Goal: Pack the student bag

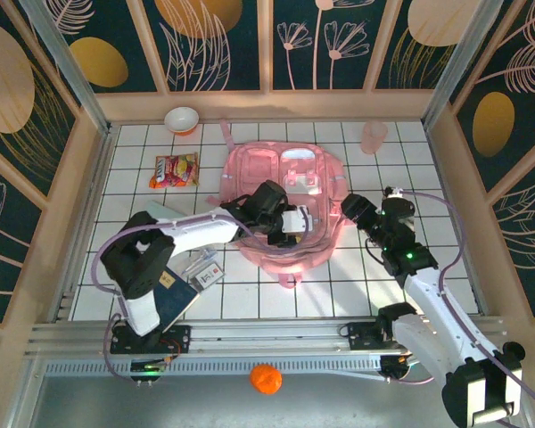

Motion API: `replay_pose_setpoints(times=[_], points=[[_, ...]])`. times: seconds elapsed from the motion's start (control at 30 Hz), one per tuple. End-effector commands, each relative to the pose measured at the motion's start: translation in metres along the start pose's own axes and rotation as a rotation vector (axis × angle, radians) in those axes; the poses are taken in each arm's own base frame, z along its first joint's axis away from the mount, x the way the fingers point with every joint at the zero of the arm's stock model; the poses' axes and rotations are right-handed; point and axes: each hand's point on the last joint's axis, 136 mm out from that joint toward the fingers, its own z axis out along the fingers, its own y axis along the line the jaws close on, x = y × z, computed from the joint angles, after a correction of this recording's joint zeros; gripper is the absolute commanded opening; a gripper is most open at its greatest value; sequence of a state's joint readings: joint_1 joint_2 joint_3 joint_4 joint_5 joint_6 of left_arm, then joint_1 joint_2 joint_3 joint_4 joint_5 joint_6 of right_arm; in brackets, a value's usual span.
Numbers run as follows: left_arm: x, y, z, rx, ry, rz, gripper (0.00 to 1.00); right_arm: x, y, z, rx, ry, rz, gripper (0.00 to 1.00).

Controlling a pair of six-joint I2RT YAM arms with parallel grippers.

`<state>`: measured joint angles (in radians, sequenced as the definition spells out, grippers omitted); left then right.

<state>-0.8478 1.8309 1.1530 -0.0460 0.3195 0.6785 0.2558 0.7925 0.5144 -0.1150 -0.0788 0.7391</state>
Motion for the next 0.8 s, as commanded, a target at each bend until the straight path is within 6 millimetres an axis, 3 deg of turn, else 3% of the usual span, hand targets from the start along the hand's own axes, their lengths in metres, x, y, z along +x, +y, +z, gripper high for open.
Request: replay_pose_setpoints(times=[0.0,0.1,0.17,0.23,0.27,0.3,0.33,0.43,0.63,0.77], points=[[-0.009,-0.002,0.010,0.034,-0.019,0.061,0.63,0.000,-0.006,0.000,0.018,-0.005,0.001,0.72],[-0.001,0.012,0.020,-0.039,0.010,0.035,0.64,0.001,-0.007,0.001,0.019,-0.005,-0.002,0.72],[0.003,0.027,0.024,-0.125,0.022,0.008,0.71,0.002,-0.006,0.001,0.014,-0.002,-0.005,0.72],[0.007,0.034,0.026,-0.167,0.029,-0.002,0.65,0.002,-0.006,0.001,0.008,-0.002,-0.014,0.72],[0.007,0.034,0.026,-0.166,0.031,0.001,0.54,0.002,-0.005,0.001,0.004,-0.002,-0.020,0.72],[0.004,0.034,0.024,-0.169,0.021,-0.008,0.31,0.002,-0.006,0.001,0.006,-0.004,-0.027,0.72],[-0.002,0.035,0.019,-0.176,-0.007,-0.017,0.16,0.001,-0.005,0.000,0.002,-0.007,-0.037,0.72],[-0.025,0.030,-0.006,-0.179,-0.107,0.006,0.00,0.000,-0.002,-0.002,-0.004,-0.009,-0.083,0.73],[-0.065,0.043,-0.079,-0.141,-0.286,-0.045,0.00,-0.008,0.024,-0.005,-0.083,0.012,-0.337,0.73],[-0.077,0.051,-0.123,-0.134,-0.380,-0.041,0.00,-0.017,0.035,-0.006,-0.133,-0.001,-0.554,0.74]])
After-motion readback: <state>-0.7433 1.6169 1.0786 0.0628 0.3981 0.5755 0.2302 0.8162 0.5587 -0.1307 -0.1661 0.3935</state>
